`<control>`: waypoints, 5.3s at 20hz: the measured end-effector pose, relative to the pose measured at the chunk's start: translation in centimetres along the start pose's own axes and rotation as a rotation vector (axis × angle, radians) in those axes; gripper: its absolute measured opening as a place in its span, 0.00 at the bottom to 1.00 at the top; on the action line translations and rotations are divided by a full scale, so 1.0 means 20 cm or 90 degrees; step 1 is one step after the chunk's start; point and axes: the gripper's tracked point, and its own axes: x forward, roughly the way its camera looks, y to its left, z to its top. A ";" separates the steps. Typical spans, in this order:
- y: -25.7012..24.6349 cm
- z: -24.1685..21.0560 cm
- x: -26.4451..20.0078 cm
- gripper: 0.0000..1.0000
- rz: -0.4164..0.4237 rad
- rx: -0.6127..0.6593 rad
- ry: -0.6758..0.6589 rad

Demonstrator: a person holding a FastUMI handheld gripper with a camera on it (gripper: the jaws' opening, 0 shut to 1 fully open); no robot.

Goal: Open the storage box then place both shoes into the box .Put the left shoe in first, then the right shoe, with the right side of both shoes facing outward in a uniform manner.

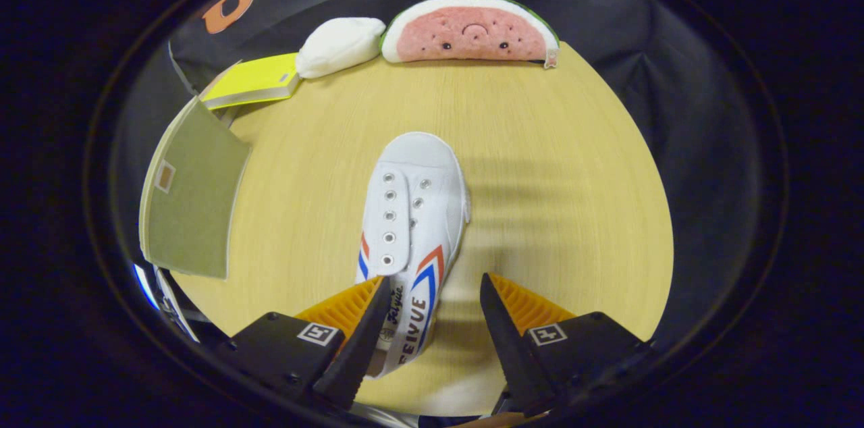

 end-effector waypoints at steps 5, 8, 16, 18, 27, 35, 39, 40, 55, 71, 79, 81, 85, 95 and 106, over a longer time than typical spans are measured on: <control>0.08 0.01 0.07 0.39 0.055 0.010 0.006; 0.09 0.00 0.04 0.36 0.048 0.039 -0.006; 0.08 -0.08 -0.03 0.09 -0.003 0.084 -0.012; 0.11 -0.11 -0.08 0.06 -0.004 0.099 -0.017; 0.49 -0.12 -0.47 0.06 0.029 0.112 -0.095; 1.03 0.05 -0.78 0.06 0.053 0.060 -0.145; 1.24 0.12 -0.88 0.06 0.062 0.041 -0.166; 1.28 0.14 -0.90 0.06 0.059 0.035 -0.173; 1.93 0.21 -0.63 0.06 0.075 -0.030 -0.198; 1.98 0.12 -0.32 0.11 -0.023 0.005 -0.229; 1.95 0.12 -0.54 0.68 -0.041 -0.025 -0.346; 1.91 0.11 -0.61 0.82 -0.046 -0.021 -0.379; 1.84 0.03 -0.80 0.95 -0.048 -0.038 -0.484; 1.68 -0.21 -1.25 1.00 -0.028 -0.007 -0.712; 1.53 -0.32 -1.42 0.98 -0.041 -0.033 -0.788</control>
